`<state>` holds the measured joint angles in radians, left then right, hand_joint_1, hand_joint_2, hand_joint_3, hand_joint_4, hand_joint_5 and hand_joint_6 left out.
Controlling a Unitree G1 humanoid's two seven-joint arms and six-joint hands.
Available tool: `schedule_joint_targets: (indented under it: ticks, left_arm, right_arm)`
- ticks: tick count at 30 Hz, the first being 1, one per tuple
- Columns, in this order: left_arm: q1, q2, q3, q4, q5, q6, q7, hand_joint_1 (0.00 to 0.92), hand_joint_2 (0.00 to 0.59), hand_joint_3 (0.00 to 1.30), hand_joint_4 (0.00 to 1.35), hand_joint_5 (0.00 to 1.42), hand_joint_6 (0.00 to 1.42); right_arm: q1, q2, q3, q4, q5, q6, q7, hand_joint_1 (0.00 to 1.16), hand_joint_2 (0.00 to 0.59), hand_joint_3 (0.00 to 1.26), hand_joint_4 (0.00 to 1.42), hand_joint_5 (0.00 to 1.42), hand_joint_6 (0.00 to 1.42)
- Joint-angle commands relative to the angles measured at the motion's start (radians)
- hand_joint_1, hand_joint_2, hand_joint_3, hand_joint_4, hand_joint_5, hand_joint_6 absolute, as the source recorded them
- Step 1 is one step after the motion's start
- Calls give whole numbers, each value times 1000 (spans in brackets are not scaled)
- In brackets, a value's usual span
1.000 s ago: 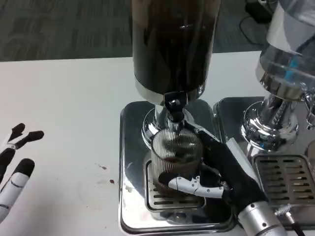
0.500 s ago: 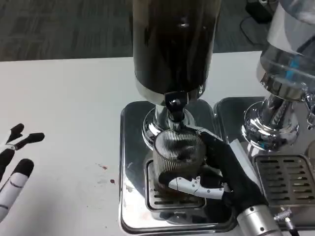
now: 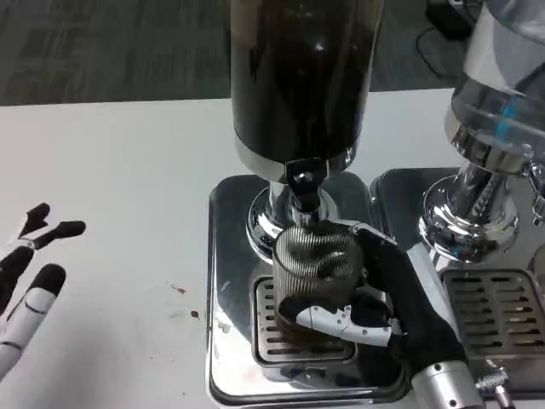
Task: Grasp the cup under the faucet to collect the drink, then remove the cup.
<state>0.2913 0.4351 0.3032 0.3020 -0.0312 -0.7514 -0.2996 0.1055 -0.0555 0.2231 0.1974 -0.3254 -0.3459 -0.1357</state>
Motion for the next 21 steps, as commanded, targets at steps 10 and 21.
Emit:
schedule_joint_targets:
  ticks: [10,21]
  left_arm:
    - [-99,102,-58,101,-1,-27,-100,0,220,234,0,5,0]
    - [-169,178,-126,148,25,-34,-190,0,218,51,0,0,0]
  right_arm:
    - [57,-42,-24,-121,-9,-27,-5,940,136,485,601,827,1104]
    - [181,-69,-25,-257,24,-19,51,923,141,517,636,854,1145]
